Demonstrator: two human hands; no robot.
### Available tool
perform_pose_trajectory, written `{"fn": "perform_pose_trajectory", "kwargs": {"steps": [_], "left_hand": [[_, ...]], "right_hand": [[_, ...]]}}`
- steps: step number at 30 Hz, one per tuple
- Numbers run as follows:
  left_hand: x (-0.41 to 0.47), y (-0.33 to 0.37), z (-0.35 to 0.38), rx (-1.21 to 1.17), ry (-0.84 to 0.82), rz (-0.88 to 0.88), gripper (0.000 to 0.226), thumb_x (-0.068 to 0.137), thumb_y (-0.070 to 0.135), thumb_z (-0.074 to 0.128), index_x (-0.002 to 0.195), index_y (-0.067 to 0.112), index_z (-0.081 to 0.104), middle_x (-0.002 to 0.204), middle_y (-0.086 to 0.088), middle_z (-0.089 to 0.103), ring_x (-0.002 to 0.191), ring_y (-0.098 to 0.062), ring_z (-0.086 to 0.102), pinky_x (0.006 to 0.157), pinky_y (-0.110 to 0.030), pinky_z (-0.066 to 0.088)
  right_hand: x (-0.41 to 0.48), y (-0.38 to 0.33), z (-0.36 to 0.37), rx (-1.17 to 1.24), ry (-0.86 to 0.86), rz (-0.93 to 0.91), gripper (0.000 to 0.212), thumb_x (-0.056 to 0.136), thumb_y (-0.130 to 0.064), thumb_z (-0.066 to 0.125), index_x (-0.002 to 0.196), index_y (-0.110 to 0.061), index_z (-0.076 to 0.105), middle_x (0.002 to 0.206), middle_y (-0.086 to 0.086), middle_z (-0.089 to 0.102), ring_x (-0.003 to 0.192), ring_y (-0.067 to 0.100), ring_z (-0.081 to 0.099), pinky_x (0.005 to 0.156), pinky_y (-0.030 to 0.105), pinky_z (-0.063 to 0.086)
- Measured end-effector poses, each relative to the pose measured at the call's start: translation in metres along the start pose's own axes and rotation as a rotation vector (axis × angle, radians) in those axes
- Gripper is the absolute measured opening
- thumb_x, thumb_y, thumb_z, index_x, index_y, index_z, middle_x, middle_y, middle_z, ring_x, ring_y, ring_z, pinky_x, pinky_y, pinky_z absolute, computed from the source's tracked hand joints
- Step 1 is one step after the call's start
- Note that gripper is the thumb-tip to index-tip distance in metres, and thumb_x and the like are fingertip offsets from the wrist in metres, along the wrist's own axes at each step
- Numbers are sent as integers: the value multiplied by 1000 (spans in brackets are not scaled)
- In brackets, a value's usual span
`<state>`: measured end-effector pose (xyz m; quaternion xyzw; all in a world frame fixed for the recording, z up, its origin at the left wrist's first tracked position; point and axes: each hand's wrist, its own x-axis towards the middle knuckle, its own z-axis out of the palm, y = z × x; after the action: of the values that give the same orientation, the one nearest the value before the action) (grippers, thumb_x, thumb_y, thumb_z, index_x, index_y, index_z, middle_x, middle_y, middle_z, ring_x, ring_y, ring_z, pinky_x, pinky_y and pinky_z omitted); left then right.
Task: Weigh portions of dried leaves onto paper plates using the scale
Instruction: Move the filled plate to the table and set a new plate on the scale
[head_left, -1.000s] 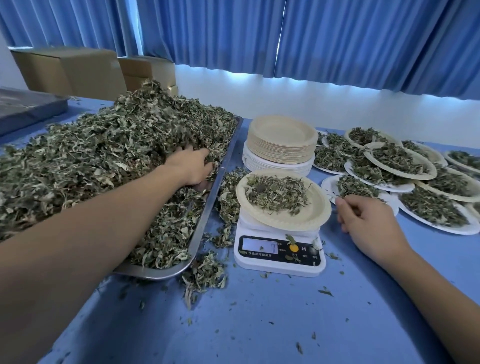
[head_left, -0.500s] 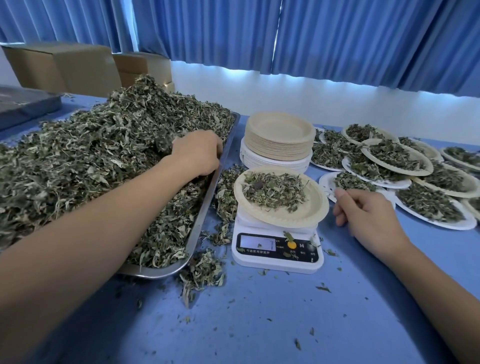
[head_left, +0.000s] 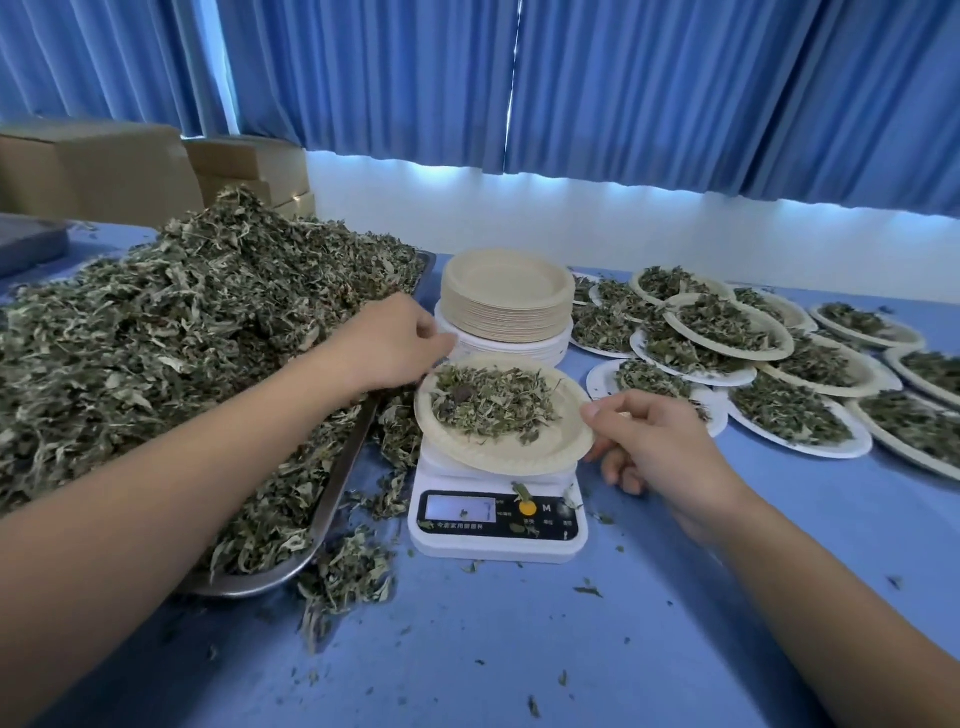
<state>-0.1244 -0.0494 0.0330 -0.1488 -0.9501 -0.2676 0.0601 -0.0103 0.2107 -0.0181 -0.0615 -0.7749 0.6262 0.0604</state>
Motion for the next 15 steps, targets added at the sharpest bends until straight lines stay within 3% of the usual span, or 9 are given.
{"fn": "perform_pose_trajectory", "kwargs": {"steps": [6, 11, 15], "left_hand": [[-2, 27, 11, -53, -7, 43, 24, 86, 34, 77, 71, 17, 69, 51, 7, 63, 51, -9, 58, 57, -26, 43], [2, 67, 37, -282, -134, 10, 19, 87, 33, 78, 84, 18, 67, 42, 3, 54, 35, -9, 43, 37, -20, 31], [1, 118, 82, -424, -235, 54, 17, 88, 29, 77, 92, 18, 64, 44, -3, 55, 38, -13, 45, 35, -19, 30]], "right_hand": [[-9, -6, -9, 124, 93, 77, 8, 96, -9, 70, 99, -2, 68, 53, -1, 61, 48, 15, 63, 44, 24, 47], [-25, 0, -49, 119, 237, 97, 8, 95, -7, 69, 99, 0, 68, 52, 3, 61, 47, 16, 61, 46, 26, 49], [-44, 13, -108, -33, 429, 96, 11, 93, -12, 70, 102, -7, 71, 59, 2, 66, 52, 21, 59, 63, 41, 53]]}}
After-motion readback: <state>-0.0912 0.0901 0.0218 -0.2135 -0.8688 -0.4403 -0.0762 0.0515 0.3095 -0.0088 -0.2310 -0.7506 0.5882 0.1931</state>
